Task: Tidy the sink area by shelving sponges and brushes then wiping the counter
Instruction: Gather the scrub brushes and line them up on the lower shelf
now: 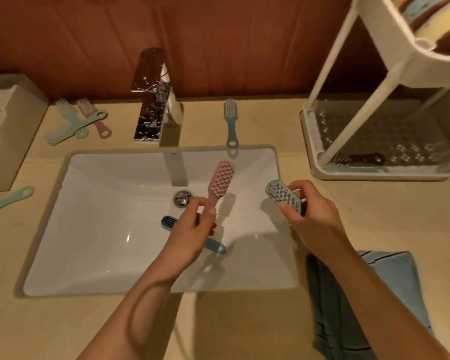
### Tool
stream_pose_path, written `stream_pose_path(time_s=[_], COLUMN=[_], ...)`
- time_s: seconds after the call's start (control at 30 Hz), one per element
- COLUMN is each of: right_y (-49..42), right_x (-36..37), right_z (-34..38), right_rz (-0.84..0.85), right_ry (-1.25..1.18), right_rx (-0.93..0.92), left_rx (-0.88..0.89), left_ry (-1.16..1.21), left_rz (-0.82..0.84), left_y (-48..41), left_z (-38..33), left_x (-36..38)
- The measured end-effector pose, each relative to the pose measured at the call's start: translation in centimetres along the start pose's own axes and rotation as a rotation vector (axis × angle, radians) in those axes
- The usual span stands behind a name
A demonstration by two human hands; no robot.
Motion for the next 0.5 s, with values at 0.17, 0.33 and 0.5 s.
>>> stream_pose_path(time_s=[0.17,0.33,0.5], right_y=[-0.7,-3.2,-7.6], right_x=[-4.4,-8.5,-10.7], right_z=[-3.1,-5.6,-7.6], right_rz=[-0.082,-0.163,-0.18], right_ry=[0.107,0.187,0.263], right_rx=[-0.1,-0.109,-0.095], left_rx=[-0.258,-0.413,-0.499], left_ry=[0.363,0.617,0.771], left_rz=[0.054,0.026,-0.024], left_y=[-0.5,-1.8,-3.3], left_z=[-0.8,-2.3,-4.0], left_x=[3.0,5.3,7.4])
Point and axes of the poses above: each hand's wrist, its own y-axis away from the middle knuckle, its own x-axis out of the palm, z = x × y, the point moved 2 cm from there along -y, towards the middle knuckle, and after that the axes turned 3 degrees about x, right-handed, at the moved point
